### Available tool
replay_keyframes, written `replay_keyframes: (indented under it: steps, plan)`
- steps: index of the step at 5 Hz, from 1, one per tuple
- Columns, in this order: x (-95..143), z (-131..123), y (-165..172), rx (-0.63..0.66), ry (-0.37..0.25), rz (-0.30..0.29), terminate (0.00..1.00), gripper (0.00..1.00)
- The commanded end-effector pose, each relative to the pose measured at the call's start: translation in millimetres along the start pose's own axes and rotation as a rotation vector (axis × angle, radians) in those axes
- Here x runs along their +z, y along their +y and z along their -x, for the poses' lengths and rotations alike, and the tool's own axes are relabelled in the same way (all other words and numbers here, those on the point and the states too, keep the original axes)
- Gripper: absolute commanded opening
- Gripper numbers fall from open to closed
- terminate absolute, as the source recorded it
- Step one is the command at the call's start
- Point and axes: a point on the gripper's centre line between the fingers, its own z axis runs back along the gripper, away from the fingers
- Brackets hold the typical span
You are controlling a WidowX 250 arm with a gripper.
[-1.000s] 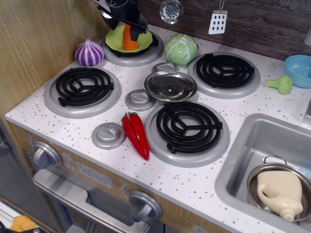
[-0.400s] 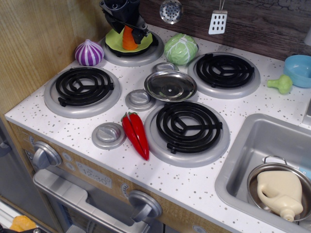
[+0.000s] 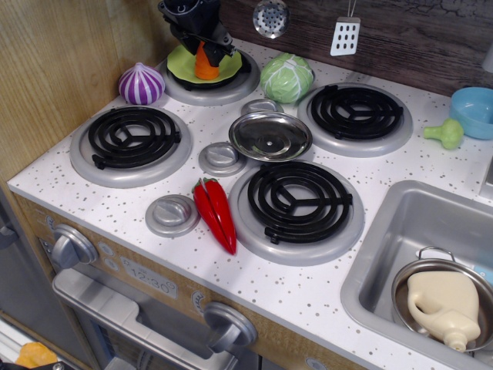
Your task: Take carrot off plate
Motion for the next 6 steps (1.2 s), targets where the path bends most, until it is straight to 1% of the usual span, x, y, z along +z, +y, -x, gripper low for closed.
replay_keyframes:
  steps: [1,2,3,4,5,6]
  plan:
    - [22.8,-22.6,16.2,-0.047,-0.044,-0.043,0.00,0.00]
    - [42.5,-30.5,9.4,-0.056,-0.049,-0.105,0.00,0.00]
    - [66.9,-32.6,1.7,-0.028,-0.008,-0.120,0.00,0.00]
    - [85.0,-17.3,-14.4,0.040,0.021,-0.148,0.00,0.00]
    - [81.8,6.6,-32.2,0.124,0.033,-0.120,0.00,0.00]
    - [59.5,18.5,-40.0,0.136,0.022,-0.061,0.00,0.00]
